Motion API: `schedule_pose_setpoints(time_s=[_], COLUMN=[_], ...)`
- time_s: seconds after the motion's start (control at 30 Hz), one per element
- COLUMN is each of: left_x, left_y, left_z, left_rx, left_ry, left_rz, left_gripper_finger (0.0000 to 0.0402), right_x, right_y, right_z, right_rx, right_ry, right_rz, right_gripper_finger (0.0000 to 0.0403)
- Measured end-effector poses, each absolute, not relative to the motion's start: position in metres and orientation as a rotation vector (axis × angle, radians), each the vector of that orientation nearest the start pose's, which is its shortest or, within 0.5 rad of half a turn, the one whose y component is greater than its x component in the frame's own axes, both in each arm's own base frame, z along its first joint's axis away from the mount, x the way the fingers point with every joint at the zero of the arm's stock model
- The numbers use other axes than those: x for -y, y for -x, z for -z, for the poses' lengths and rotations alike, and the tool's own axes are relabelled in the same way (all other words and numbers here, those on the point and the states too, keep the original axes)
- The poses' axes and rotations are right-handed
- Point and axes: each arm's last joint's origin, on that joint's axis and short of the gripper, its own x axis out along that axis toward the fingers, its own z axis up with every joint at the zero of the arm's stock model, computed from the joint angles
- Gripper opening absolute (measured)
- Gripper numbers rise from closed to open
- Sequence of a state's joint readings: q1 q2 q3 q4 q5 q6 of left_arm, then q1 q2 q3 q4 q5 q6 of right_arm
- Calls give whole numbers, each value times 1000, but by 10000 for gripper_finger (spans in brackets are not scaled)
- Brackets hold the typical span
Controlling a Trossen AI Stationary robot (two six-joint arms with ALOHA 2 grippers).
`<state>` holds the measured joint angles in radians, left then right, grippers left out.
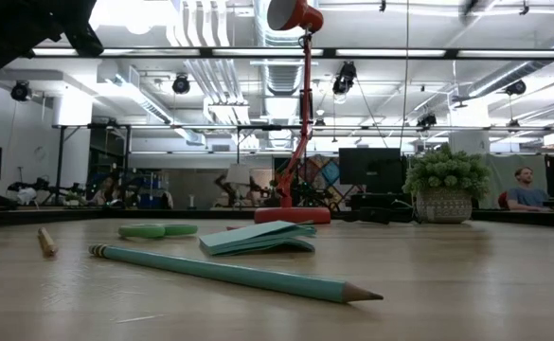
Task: Pick and place office supplies into organizer
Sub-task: Put the blue sticky note into the black desk organizer
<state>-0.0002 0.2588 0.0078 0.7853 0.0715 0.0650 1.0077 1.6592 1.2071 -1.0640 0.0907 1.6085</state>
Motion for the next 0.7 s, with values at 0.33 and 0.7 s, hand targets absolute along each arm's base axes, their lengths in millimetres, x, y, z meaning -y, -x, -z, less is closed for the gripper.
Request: schedule_pose_setpoints(time_s=[0.33,0.7], left_x=[2,2], left_y=[-100,-100], left_z=[-218,-217], left_rx=[536,533], left_ry=[-82,-84], left_rz=[53,60], left_gripper_finger=[66,66], right_x=[-247,-256], right_y=[-179,-236], right_z=[-230,-242], right_rx=[-917,-795], right_ry=[-263,-297], right_rz=[382,2], right_gripper_finger=[8,8])
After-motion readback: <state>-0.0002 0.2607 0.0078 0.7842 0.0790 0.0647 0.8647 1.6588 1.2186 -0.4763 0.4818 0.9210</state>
